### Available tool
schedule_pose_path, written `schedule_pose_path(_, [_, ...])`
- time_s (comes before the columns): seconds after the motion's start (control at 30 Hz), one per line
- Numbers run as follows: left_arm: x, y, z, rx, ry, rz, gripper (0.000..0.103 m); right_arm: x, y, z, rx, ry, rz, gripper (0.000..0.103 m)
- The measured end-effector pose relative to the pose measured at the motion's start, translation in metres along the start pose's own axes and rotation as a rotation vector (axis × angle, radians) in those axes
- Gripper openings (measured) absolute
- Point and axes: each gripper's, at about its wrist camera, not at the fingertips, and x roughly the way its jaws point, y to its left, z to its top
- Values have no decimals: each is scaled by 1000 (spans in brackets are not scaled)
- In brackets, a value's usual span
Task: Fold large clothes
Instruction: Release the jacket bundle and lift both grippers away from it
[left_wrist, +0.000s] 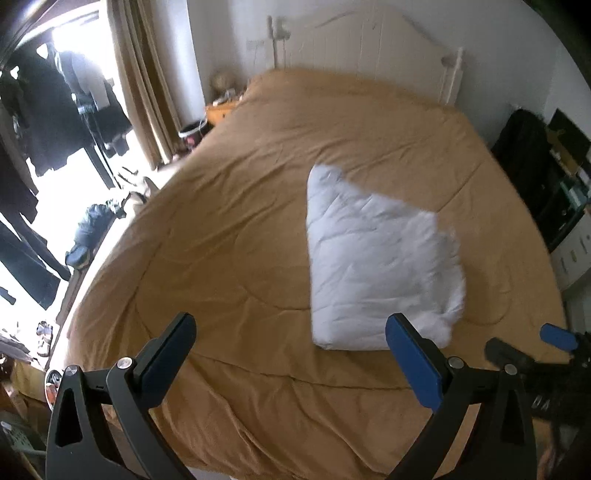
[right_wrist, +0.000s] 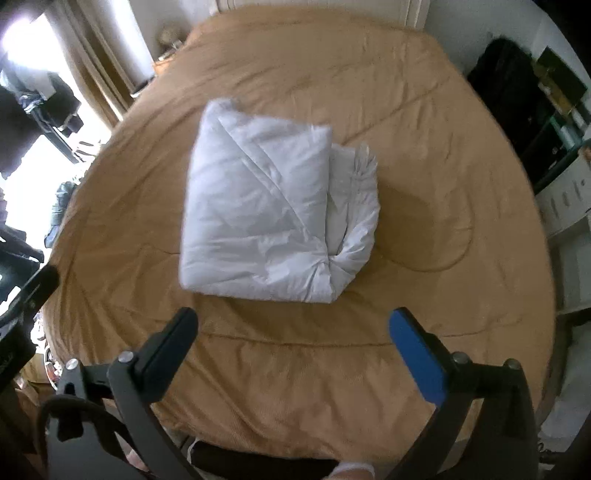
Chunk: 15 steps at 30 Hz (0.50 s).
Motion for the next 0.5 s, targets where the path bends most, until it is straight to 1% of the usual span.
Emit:
schedule_pose_path(0.03, [-8, -1, -1, 6, 3, 9, 102, -15, 3, -5, 4, -21, -8, 103])
schedule_pose_path(0.1, [-19, 0, -5, 6, 44, 10, 102, -39, 2, -20, 5, -45, -38, 103])
schedule_pose_path(0.17, [-33, 8, -13, -47, 61, -8, 102, -61, 5, -38, -8, -51, -59, 103])
schedule_pose_path(0.2, [-41, 11, -17, -78, 61, -21, 102, -66, 5, -46, 2, -49, -48, 103])
schedule_pose_path(0.27, [-46, 16, -28, -130, 48, -37, 102, -68, 0, -58, 50, -27, 17, 103])
schedule_pose_path(0.3, [-44, 17, -32, -136, 37, -30, 102, -65, -2, -62, 68, -20, 46, 103])
schedule_pose_path(0.33, [-44, 17, -35, -125, 29, -16, 102, -64, -4, -65, 71, -15, 51, 103])
schedule_pose_path(0.4, [-34, 14, -41, -77, 47, 31, 102, -60, -2, -70, 49, -39, 2, 103])
schedule_pose_path(0.43, [-28, 11, -45, -58, 57, 44, 102, -55, 0, -72, 26, -45, -53, 103])
schedule_pose_path(0.47, [-22, 8, -50, -45, 69, 42, 102, -49, 1, -75, 1, -45, -109, 103])
schedule_pose_path(0.5, [-18, 7, -53, -37, 85, 39, 102, -48, 2, -76, -11, -51, -127, 103])
